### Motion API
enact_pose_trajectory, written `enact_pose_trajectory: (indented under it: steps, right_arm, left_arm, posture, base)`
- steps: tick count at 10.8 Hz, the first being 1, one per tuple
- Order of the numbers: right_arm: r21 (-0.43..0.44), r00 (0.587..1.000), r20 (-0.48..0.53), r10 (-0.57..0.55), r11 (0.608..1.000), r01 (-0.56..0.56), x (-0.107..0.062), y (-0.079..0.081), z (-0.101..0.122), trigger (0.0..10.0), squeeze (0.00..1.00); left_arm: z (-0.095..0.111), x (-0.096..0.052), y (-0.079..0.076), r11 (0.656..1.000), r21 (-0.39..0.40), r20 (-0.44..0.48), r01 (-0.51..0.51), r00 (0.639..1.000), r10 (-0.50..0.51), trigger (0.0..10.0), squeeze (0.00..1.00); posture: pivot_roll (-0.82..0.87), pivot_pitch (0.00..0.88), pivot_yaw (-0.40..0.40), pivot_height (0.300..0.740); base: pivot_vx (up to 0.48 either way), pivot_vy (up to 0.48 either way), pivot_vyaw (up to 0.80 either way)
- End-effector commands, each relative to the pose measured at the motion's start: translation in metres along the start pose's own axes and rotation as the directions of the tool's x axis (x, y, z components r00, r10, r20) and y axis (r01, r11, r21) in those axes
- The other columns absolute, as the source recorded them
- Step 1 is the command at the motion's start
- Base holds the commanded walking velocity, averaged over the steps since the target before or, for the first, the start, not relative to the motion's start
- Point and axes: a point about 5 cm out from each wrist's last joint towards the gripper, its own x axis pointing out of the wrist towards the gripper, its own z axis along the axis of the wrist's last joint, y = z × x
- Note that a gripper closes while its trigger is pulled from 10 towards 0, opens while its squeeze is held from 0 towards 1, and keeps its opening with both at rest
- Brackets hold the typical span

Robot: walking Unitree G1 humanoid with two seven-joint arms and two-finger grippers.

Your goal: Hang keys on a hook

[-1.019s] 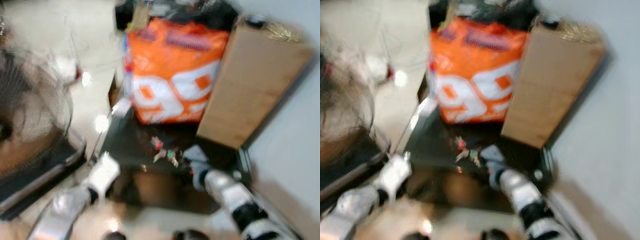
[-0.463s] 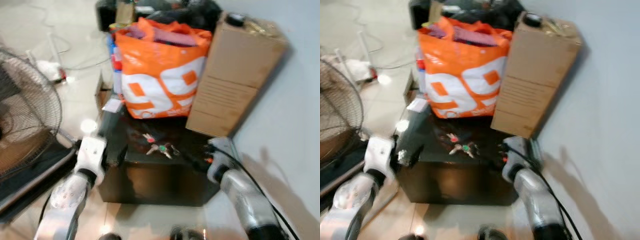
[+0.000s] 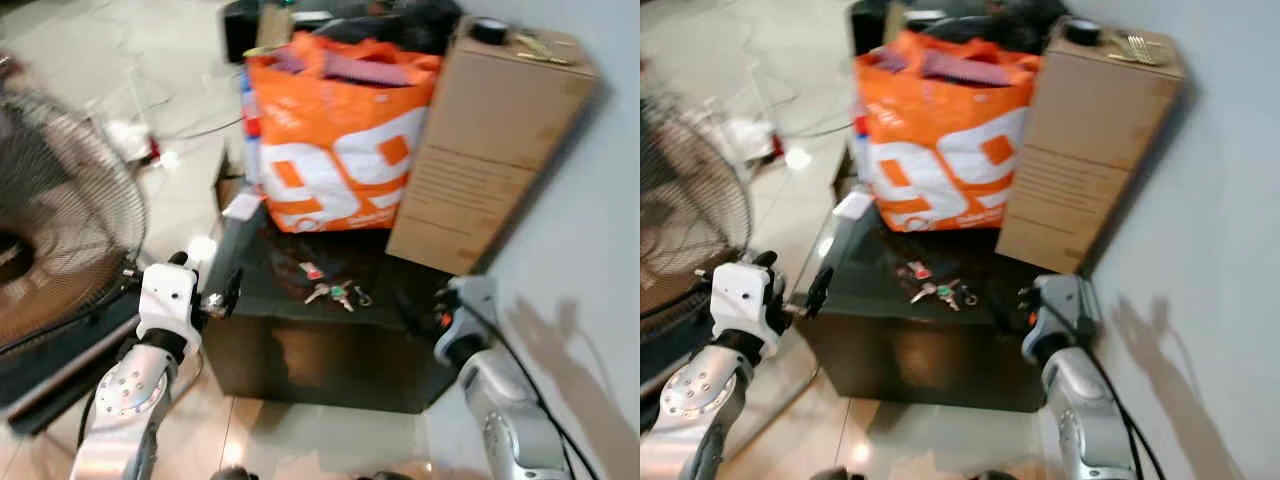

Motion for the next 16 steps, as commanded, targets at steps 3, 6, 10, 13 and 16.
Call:
enact_pose_trajectory:
  steps: [3,6,10,13,16]
  right_arm:
    - [-0.023,1.0,0.01,-0.023,0.999,0.023,0.005,0.0,0.006,10.0,0.0]
    - [-0.049,0.999,0.005,-0.048,0.998,0.048,0.01,-0.004,0.008,10.0,0.0]
    - [-0.148,0.998,-0.051,0.038,0.988,-0.045,0.014,-0.005,0.005,10.0,0.0]
    - [-0.194,0.992,-0.107,0.064,0.977,-0.084,0.019,-0.008,0.0,10.0,0.0]
    - [-0.238,0.984,-0.172,0.049,0.967,-0.09,0.025,-0.01,-0.008,10.0,0.0]
  left_arm:
    - [0.008,0.007,0.002,1.0,0.022,0.035,-0.011,0.999,0.011,10.0,0.58]
    - [0.007,0.008,0.001,1.0,0.025,0.031,-0.008,0.999,0.007,10.0,0.58]
    - [0.003,0.007,-0.002,1.0,0.019,0.017,-0.002,1.0,0.002,10.0,0.55]
    - [0.0,0.005,-0.004,0.999,0.034,0.004,0.009,1.0,-0.009,10.0,0.53]
    - [-0.003,0.006,-0.002,0.998,0.055,-0.021,0.041,0.999,-0.04,10.0,0.54]
  posture:
    - [-0.06,0.003,-0.007,0.74]
    - [-0.05,0.006,-0.018,0.74]
    - [-0.05,0.0,-0.031,0.74]
    - [-0.05,0.0,-0.034,0.74]
    - [-0.06,0.0,-0.035,0.74]
  base:
    - [0.404,0.0,0.68]
    - [0.446,0.0,0.0]
    - [0.334,0.0,0.2]
    - [0.0,0.0,0.0]
    - [0.0,0.0,0.0]
